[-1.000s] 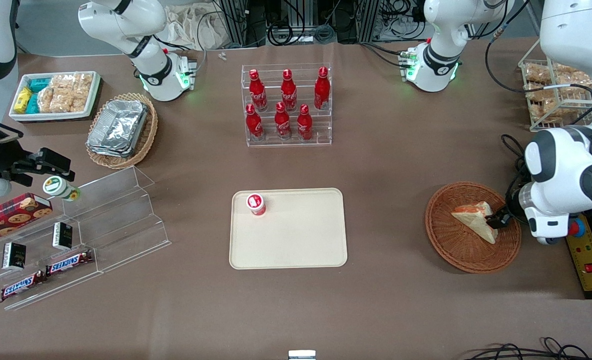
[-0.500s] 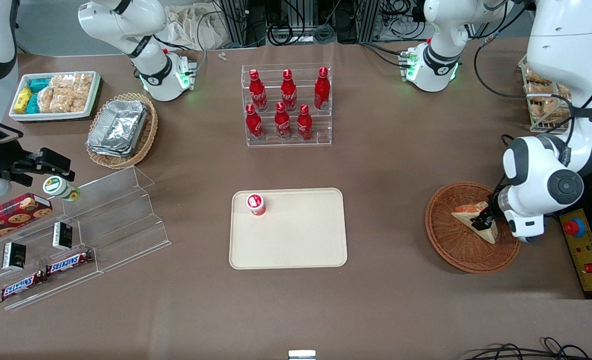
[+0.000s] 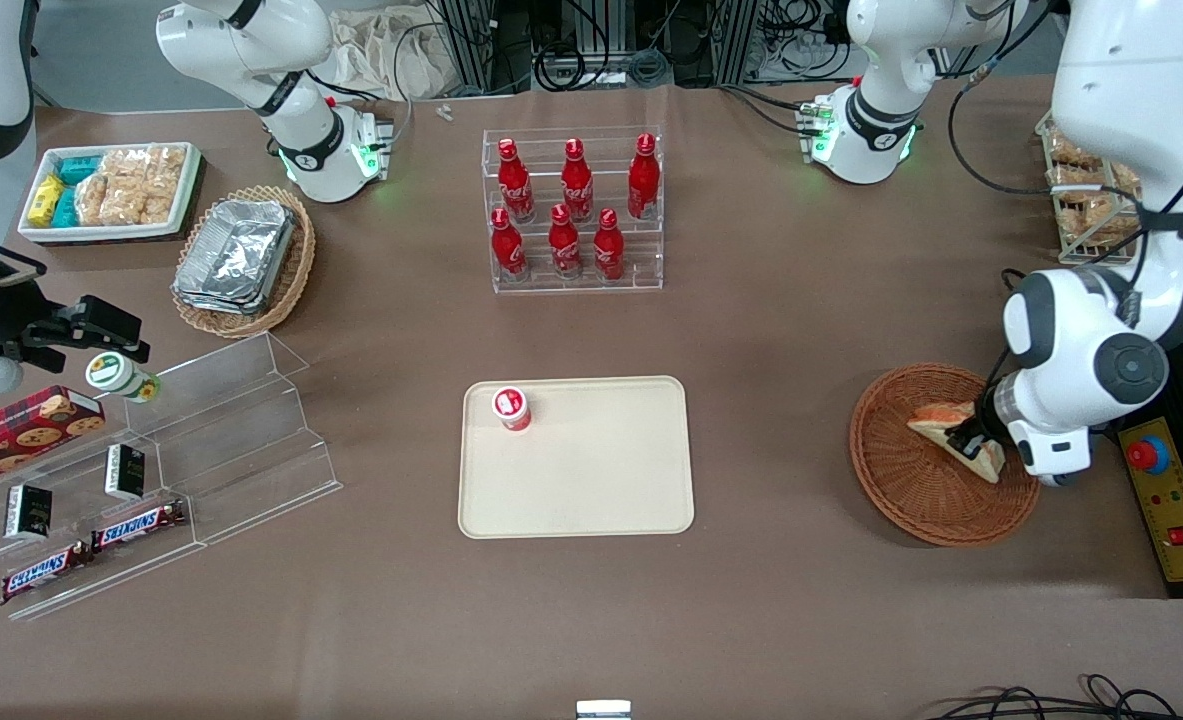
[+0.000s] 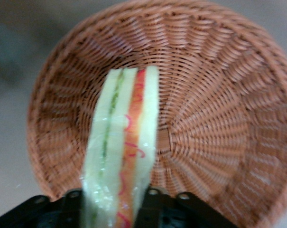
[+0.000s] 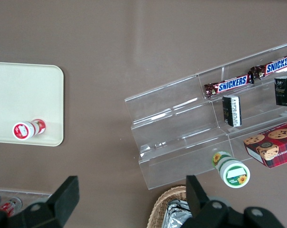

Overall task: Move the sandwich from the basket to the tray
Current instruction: 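Lift the sandwich and carry it toward the white tray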

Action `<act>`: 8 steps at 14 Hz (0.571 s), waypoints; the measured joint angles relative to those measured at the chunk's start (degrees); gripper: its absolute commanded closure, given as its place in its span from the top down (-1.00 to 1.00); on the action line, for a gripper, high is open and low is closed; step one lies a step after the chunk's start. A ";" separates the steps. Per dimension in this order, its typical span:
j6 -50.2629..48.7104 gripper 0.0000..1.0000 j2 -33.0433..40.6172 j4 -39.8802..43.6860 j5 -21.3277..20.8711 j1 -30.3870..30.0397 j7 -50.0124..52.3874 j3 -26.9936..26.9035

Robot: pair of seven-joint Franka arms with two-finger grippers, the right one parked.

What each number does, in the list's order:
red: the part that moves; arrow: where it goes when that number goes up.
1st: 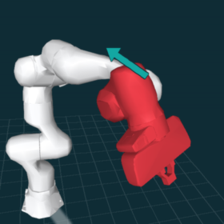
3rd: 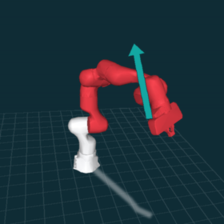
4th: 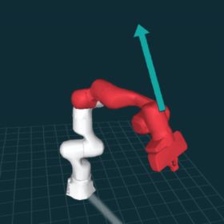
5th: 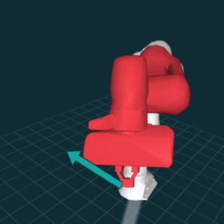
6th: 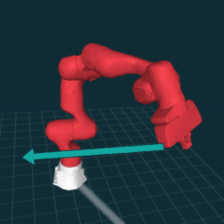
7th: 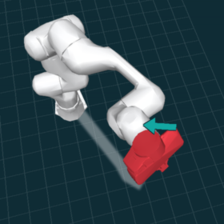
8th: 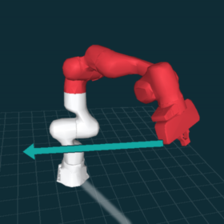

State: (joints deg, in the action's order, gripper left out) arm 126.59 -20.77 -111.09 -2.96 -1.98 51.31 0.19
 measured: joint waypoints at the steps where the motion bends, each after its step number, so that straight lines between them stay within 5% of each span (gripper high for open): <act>1: -5.09 -1.00 2.08 2.00 -0.01 0.04 -0.48 0.45; 5: -25.45 -1.00 6.94 14.05 -0.01 0.28 -8.61 6.48; 8: -28.67 -1.00 6.41 17.06 0.72 0.42 -9.52 13.50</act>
State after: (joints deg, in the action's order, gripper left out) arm 97.91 -14.36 -94.03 -2.24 -1.56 41.79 13.69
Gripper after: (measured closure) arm 0.797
